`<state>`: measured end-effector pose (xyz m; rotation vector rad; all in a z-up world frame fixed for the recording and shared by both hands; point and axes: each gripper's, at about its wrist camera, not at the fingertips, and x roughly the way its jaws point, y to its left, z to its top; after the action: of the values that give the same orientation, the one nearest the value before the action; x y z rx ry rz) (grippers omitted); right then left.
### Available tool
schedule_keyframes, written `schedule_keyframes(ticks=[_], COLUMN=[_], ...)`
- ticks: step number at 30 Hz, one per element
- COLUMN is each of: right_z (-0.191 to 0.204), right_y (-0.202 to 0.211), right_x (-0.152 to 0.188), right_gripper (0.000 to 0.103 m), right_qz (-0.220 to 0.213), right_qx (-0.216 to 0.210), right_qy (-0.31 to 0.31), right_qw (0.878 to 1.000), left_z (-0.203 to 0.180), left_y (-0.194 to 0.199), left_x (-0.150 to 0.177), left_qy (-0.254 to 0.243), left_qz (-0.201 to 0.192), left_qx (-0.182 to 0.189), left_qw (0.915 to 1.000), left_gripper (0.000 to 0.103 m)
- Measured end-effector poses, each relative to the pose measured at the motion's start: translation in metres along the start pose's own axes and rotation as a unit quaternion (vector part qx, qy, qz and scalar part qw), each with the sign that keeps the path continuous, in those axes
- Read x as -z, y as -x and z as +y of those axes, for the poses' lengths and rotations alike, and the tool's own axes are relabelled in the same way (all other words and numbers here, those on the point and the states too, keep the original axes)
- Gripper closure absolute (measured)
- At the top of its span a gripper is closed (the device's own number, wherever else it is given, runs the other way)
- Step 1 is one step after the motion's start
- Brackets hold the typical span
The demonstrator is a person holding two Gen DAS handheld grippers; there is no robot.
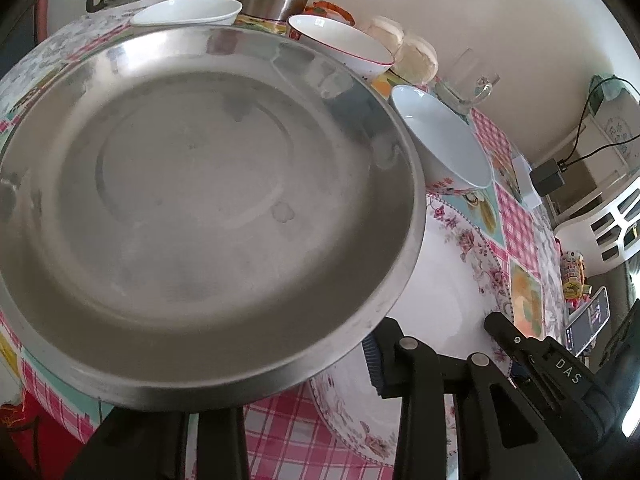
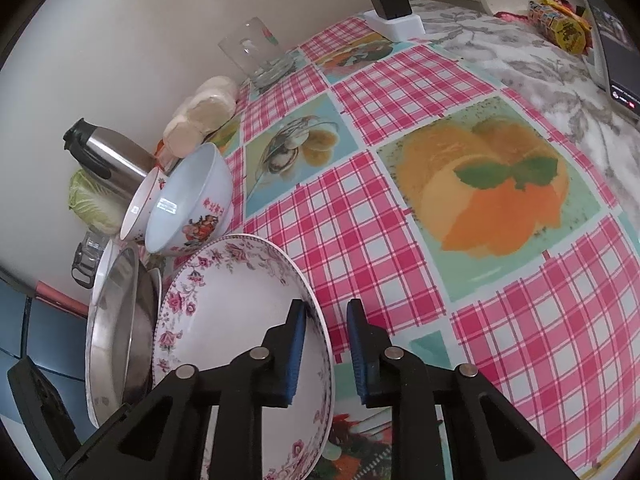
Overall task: Organize plates and bowls
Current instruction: 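Close both grippers on the floral plate rim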
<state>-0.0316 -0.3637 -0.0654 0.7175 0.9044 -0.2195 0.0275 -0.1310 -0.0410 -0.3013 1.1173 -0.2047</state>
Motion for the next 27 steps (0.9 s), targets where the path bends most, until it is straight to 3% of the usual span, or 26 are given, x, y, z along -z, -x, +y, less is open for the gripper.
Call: schedule_keyframes(ticks=[3, 4, 5, 11, 23, 27], right_z=[0.000, 0.000, 0.000, -0.004, -0.039, -0.044], right_y=[-0.001, -0.001, -0.002, 0.001, 0.015, 0.018], right_x=[0.000, 0.000, 0.000, 0.000, -0.007, -0.007], right_gripper=[0.080, 0.080, 0.080, 0.083, 0.088, 0.088], right_qz=[-0.004, -0.004, -0.004, -0.005, -0.027, -0.031], right_qx=[-0.006, -0.008, -0.009, -0.009, -0.010, -0.015], right_qy=[-0.002, -0.003, -0.003, -0.003, -0.048, -0.054], right_qw=[1.000, 1.000, 1.000, 1.000, 0.998, 0.998], left_z=[-0.008, -0.010, -0.009, -0.008, -0.054, -0.050], left_y=[-0.004, -0.005, -0.007, -0.003, -0.014, -0.013], left_x=[0.000, 0.001, 0.001, 0.002, 0.019, 0.019], left_qy=[-0.013, -0.019, -0.020, -0.028, -0.099, -0.093], left_qz=[-0.004, -0.003, 0.001, 0.009, 0.032, 0.037], left_qx=[-0.010, -0.011, -0.010, 0.006, 0.031, 0.040], left_qw=[0.9999, 0.9997, 0.9997, 0.9995, 0.9941, 0.9942], left_gripper=[0.069, 0.080, 0.083, 0.085, 0.085, 0.085])
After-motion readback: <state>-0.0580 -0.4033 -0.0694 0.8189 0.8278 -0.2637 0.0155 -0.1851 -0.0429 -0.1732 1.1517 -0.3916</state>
